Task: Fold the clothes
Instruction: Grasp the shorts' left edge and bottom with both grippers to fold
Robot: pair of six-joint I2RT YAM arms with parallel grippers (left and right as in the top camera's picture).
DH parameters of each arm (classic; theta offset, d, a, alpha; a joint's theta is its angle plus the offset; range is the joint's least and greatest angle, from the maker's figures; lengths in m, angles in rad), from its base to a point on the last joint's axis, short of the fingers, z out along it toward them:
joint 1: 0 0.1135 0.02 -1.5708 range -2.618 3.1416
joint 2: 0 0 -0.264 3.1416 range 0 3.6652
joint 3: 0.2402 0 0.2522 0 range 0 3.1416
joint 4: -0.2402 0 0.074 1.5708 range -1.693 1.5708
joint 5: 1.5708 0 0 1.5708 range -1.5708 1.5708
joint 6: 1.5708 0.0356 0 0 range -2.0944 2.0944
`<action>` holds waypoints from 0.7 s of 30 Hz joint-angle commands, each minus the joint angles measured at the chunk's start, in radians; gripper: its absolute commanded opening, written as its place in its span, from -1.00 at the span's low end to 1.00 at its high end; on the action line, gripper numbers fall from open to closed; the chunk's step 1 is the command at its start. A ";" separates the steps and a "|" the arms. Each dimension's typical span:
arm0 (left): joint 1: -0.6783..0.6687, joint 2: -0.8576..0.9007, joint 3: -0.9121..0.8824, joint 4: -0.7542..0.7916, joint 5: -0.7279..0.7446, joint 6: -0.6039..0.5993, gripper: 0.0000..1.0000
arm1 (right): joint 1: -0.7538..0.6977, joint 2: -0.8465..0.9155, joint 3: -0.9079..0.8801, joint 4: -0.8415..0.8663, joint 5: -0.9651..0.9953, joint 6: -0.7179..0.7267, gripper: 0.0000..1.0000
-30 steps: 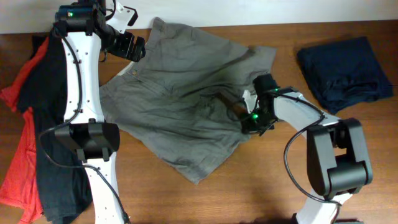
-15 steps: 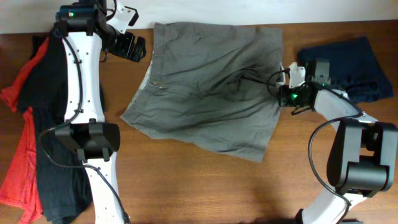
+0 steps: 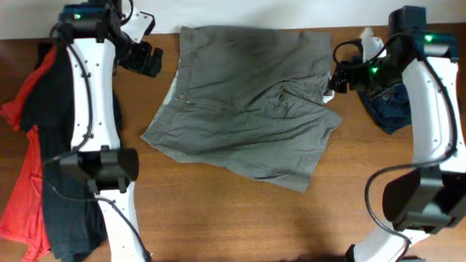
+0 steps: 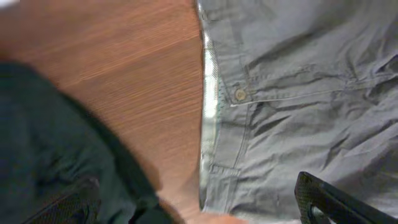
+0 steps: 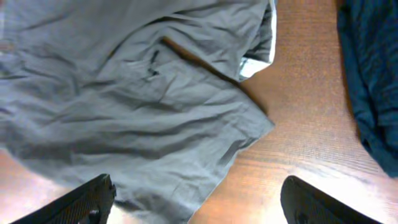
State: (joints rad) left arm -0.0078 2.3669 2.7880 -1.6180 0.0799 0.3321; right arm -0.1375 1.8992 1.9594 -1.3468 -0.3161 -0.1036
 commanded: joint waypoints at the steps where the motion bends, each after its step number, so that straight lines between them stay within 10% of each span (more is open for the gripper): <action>1: -0.003 -0.149 0.012 -0.037 -0.190 -0.174 0.98 | 0.026 -0.118 0.032 -0.068 0.016 0.039 0.82; 13: -0.005 -0.307 -0.037 -0.070 -0.119 -0.280 0.98 | 0.071 -0.412 0.031 -0.310 0.080 0.111 0.90; 21: -0.005 -0.518 -0.494 -0.034 -0.068 -0.279 0.98 | 0.391 -0.472 -0.134 -0.278 0.262 0.335 0.95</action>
State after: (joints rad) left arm -0.0101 1.8629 2.4264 -1.6779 -0.0105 0.0628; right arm 0.1471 1.4200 1.9278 -1.6581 -0.1688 0.1062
